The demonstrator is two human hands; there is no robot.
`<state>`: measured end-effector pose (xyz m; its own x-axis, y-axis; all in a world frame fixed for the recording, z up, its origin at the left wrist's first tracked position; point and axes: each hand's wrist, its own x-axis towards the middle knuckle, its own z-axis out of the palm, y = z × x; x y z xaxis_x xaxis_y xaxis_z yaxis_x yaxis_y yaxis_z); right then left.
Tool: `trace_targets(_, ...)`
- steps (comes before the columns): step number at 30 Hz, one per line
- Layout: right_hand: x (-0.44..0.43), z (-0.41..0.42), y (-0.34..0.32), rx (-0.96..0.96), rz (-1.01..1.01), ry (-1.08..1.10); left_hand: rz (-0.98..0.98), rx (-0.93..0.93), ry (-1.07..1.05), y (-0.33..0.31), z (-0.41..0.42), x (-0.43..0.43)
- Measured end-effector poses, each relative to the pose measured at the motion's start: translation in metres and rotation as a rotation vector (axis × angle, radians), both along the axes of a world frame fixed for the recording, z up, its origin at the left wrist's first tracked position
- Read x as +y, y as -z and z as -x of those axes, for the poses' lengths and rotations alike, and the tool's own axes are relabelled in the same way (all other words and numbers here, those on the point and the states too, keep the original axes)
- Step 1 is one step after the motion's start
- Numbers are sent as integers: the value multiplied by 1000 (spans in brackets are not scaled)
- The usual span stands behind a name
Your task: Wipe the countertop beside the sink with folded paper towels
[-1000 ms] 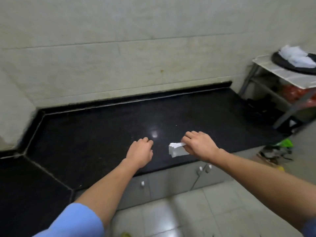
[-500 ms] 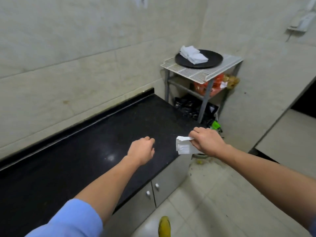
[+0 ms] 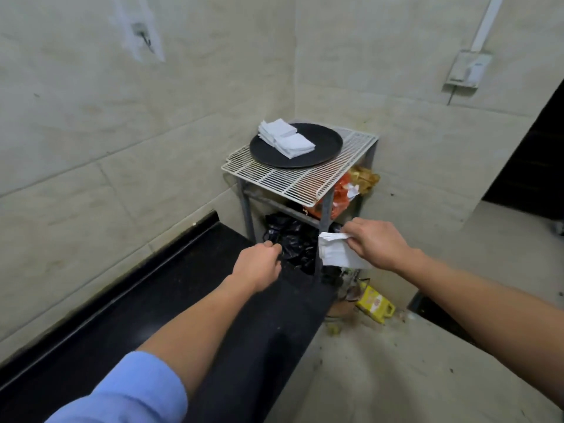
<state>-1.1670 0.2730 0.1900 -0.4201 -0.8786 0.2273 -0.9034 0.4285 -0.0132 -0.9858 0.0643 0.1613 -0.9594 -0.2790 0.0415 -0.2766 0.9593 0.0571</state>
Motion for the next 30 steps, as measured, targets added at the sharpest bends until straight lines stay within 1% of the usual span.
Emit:
trace_targets(5, -27, 87, -11, 3, 65, 9, 17, 33, -22, -7, 78, -19)
trace_targets(9, -55, 170, -26, -57, 170, -75, 9, 91, -128, -14, 150, -35)
trace_targets(15, -105, 273, -66, -6, 187, -172, -31, 203, -299, -30, 239, -50)
trace_targets(21, -176, 323, -86, -49, 178, -242, -40, 197, -430, -35, 273, -74)
trace_targets(26, -237, 345, -82, -76, 179, -319, -13, 200, -486, -37, 296, -113)
trace_targets(30, -274, 357, -73, -157, 198, -375, -30, 187, -518, -33, 317, -148)
